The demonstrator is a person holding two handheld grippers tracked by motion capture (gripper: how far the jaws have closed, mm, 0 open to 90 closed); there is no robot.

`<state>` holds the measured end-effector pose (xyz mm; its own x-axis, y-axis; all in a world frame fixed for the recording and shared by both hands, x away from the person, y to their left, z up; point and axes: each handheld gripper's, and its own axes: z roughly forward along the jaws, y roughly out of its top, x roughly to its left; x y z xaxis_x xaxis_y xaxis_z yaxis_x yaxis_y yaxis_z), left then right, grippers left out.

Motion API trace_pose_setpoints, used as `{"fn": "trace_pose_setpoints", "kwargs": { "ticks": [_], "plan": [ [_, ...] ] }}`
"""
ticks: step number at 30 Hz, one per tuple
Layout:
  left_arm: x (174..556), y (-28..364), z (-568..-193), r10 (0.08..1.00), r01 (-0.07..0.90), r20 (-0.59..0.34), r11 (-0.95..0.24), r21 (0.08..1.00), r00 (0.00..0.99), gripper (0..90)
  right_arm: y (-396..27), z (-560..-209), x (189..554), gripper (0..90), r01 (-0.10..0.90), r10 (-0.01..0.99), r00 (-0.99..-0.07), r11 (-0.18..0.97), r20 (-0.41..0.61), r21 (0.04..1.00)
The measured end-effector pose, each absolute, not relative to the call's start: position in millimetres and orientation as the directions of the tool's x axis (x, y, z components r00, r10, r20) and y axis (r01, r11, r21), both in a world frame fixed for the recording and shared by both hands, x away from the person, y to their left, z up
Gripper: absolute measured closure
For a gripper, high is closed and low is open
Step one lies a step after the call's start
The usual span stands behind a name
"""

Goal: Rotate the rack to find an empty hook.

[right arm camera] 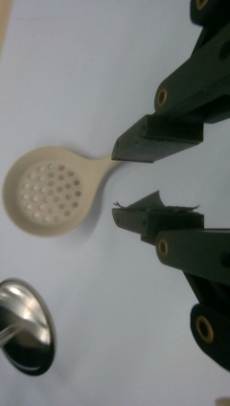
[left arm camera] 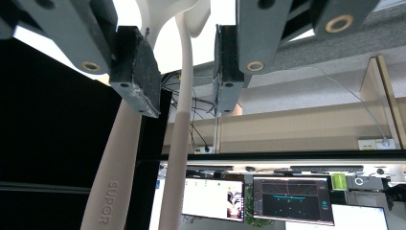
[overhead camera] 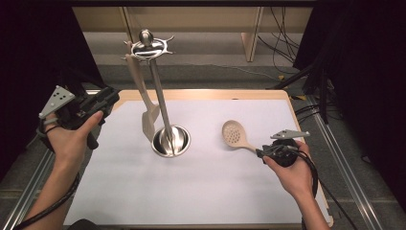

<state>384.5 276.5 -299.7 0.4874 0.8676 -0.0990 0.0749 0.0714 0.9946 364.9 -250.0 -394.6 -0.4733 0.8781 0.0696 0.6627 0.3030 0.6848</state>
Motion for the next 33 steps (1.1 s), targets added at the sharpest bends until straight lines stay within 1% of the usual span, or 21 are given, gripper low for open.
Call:
{"fn": "trace_pose_setpoints", "kwargs": {
  "ticks": [1,5,7,9,16,22,24,25,26,27,28,29,30,33],
  "plan": [
    [385,277,-300,0.868,0.074,-0.100,0.072,0.995,0.487,61.8,-253,-396,366,69.9,0.673,0.884,-0.463,0.303,0.065,0.675],
    [386,278,-300,0.869,0.076,-0.099,0.071,0.995,0.484,61.8,-264,-403,369,83.6,0.732,0.903,-0.425,0.299,0.067,0.612],
    [386,278,-300,0.870,0.077,-0.100,0.072,0.994,0.482,61.8,-267,-406,373,89.5,0.742,0.910,-0.412,0.303,0.049,0.598],
    [385,278,-300,0.871,0.076,-0.098,0.070,0.995,0.482,61.8,-266,-409,378,90.0,0.761,0.917,-0.396,0.302,0.043,0.574],
    [385,277,-300,0.867,0.077,-0.098,0.068,0.995,0.488,61.8,-248,-415,406,90.0,0.781,0.930,-0.367,0.298,0.018,0.549],
    [386,278,-302,0.868,0.083,-0.099,0.067,0.994,0.487,61.8,-236,-419,435,90.0,0.802,0.942,-0.332,0.258,0.042,0.539],
    [386,278,-302,0.868,0.081,-0.099,0.067,0.994,0.486,61.7,-231,-422,443,90.0,0.803,0.942,-0.333,0.267,0.031,0.533],
    [386,278,-302,0.869,0.081,-0.098,0.067,0.994,0.486,61.7,-227,-423,446,90.0,0.811,0.946,-0.322,0.254,0.039,0.527],
    [385,278,-302,0.869,0.081,-0.098,0.067,0.994,0.485,61.8,-225,-425,450,90.0,0.810,0.941,-0.337,0.271,0.033,0.520],
    [385,278,-302,0.869,0.081,-0.098,0.067,0.994,0.485,61.8,-222,-427,453,90.0,0.813,0.943,-0.330,0.267,0.032,0.517],
    [385,279,-302,0.869,0.081,-0.099,0.068,0.994,0.485,61.8,-219,-428,455,90.0,0.823,0.945,-0.325,0.258,0.046,0.505],
    [385,279,-302,0.869,0.082,-0.100,0.068,0.994,0.484,61.9,-218,-430,457,90.0,0.816,0.942,-0.334,0.272,0.032,0.510],
    [385,279,-302,0.869,0.083,-0.100,0.068,0.994,0.484,61.9,-214,-429,457,90.0,0.849,0.956,-0.287,0.226,0.058,0.478],
    [386,279,-303,0.870,0.084,-0.100,0.068,0.994,0.484,61.9,-212,-430,461,90.0,0.844,0.956,-0.287,0.225,0.055,0.486]
  ]
}}
